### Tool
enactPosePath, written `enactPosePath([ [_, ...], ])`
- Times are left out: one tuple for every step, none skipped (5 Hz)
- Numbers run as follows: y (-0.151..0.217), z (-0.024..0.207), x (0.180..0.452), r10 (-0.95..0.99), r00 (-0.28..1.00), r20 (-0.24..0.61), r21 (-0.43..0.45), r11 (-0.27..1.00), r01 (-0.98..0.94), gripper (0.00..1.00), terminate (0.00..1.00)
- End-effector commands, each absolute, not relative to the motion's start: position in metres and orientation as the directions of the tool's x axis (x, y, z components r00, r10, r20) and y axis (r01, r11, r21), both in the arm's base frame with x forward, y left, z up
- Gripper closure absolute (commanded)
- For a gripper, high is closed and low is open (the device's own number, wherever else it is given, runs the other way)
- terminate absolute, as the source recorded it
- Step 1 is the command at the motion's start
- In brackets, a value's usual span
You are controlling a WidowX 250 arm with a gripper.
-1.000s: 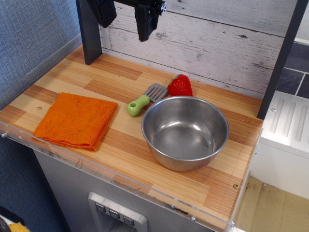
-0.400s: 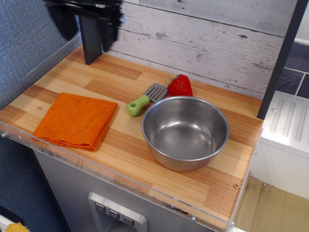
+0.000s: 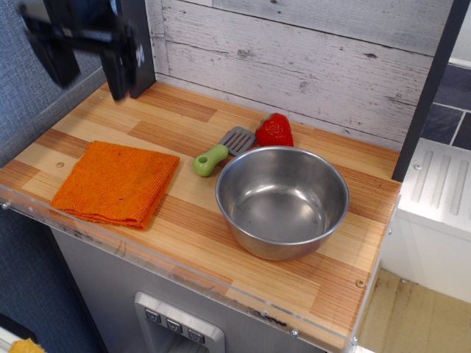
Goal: Move the orange napkin from front to backend of the table.
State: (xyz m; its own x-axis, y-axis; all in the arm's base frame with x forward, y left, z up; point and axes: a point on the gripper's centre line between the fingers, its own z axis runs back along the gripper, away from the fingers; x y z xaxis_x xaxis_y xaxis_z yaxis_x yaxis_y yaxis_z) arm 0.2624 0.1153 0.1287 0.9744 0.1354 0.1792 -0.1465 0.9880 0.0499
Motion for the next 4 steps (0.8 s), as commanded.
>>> enactPosePath([
  [0.119, 0.093, 0.262, 0.135, 0.977, 0.167, 0.087, 0.985, -0.151, 0.0, 0.0],
  [0.118, 0.074, 0.261, 0.146, 0.979, 0.143, 0.085, 0.984, -0.159, 0.0, 0.0],
  [0.116, 0.054, 0.26, 0.149, 0.984, 0.093, 0.09, 0.983, -0.158, 0.0, 0.0],
  [0.121, 0.04, 0.256, 0.149, 0.987, 0.059, 0.105, 0.982, -0.155, 0.0, 0.0],
])
